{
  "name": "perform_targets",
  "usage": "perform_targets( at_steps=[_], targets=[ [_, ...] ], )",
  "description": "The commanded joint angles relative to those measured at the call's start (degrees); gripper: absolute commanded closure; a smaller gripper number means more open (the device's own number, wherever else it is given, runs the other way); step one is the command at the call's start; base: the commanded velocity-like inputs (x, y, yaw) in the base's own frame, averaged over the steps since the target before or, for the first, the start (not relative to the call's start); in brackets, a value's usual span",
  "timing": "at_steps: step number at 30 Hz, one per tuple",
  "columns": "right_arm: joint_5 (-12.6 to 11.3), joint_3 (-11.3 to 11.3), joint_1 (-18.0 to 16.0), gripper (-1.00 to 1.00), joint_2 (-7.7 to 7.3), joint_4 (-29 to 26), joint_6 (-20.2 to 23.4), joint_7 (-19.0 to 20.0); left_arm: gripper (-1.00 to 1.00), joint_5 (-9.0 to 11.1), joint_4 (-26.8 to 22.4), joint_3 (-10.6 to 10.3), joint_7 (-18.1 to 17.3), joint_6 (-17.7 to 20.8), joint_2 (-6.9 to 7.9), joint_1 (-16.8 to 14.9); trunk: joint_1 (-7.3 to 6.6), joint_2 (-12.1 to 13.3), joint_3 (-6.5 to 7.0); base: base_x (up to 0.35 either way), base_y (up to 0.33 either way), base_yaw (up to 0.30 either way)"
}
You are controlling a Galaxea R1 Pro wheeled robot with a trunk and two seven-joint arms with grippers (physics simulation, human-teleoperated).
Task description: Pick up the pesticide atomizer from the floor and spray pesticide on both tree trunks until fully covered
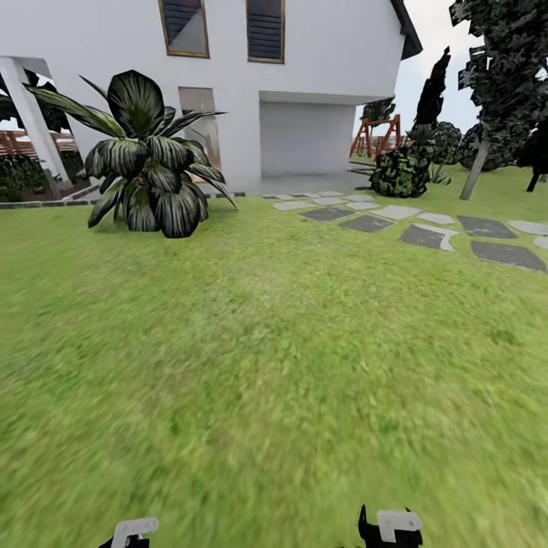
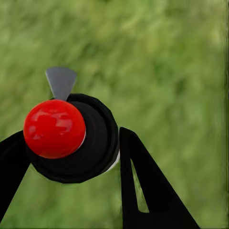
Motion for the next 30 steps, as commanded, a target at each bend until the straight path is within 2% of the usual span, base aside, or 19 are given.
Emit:
perform_targets(
  at_steps=[1, 27, 30],
  targets=[
    [0.36, 0.18, -0.05, -1.00, 0.02, 0.08, 0.08, -0.54, 1.00, -0.45, 0.03, 0.50, -0.08, -0.23, -0.03, -0.03, -0.01, -0.02, -0.05, 0.000, 0.000, -0.300],
    [0.36, 0.20, -0.05, -1.00, 0.02, 0.09, 0.08, -0.54, 1.00, -0.27, -0.05, 0.52, -0.09, -0.21, -0.13, -0.03, -0.01, -0.02, -0.05, 0.000, 0.000, -0.300],
    [0.36, 0.20, -0.05, -1.00, 0.02, 0.09, 0.08, -0.54, 1.00, -0.34, -0.36, 0.51, -0.04, -0.18, -0.14, -0.03, -0.01, -0.02, -0.05, 0.195, -0.130, -0.300]
  ],
)
